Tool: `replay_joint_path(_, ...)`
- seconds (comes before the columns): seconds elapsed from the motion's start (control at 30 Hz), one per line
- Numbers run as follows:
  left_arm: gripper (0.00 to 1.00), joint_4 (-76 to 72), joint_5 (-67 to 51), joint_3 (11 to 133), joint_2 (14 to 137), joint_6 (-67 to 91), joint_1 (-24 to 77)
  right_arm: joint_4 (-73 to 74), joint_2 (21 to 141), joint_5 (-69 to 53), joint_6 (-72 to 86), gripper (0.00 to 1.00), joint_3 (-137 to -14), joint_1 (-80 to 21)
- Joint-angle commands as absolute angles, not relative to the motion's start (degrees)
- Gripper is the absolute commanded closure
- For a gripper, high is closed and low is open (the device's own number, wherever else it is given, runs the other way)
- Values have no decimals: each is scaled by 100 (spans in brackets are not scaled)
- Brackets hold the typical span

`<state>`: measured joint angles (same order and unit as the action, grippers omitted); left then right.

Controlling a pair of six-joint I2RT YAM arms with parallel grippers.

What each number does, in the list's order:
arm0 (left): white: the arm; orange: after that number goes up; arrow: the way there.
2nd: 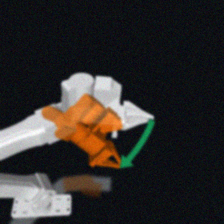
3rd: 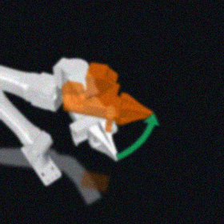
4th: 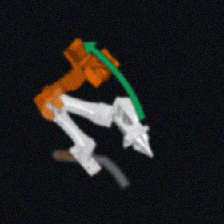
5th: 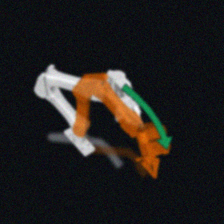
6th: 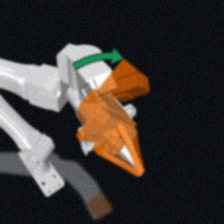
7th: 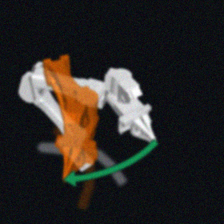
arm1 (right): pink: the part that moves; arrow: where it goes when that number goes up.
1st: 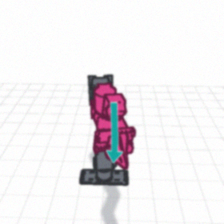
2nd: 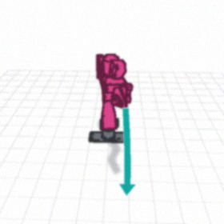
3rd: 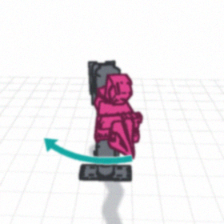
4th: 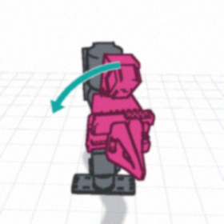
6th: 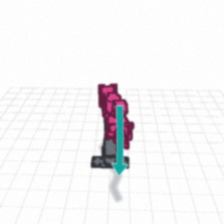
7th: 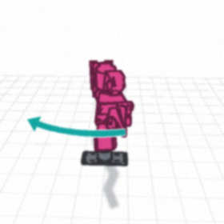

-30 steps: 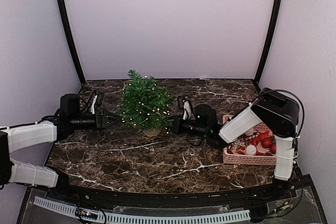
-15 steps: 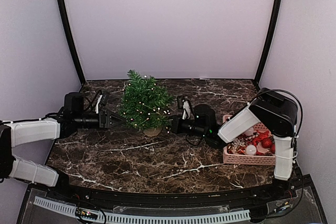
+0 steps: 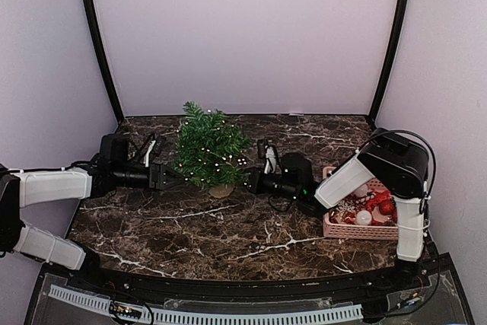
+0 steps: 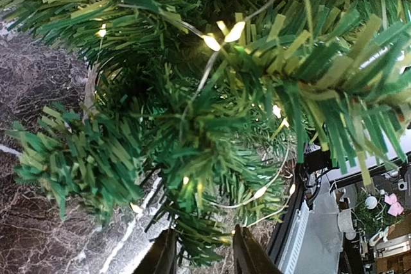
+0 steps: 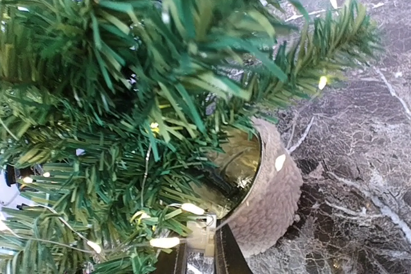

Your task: Decorate the small christmas tree

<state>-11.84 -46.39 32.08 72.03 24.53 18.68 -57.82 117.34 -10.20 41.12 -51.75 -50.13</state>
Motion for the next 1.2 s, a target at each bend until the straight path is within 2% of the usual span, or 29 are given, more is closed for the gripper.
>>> replay_joint_path(0.0,73,-1038,-4605,3383,7219,2335,1923,-6161,11869,-974,4200,91,-5264,-4975)
replay_joint_path(0.23,98,-992,-4548,3443,7216,2276,1942,-6360,11971,-976,4374,91,-5273,-4974)
replay_joint_path(0.27,99,-984,-4545,3456,7220,2263,1947,-6400,11989,-978,4407,91,-5280,-4972)
replay_joint_path(1.17,100,-905,-4541,3522,7232,2153,2021,-6119,12458,-992,4409,89,-5968,-4966)
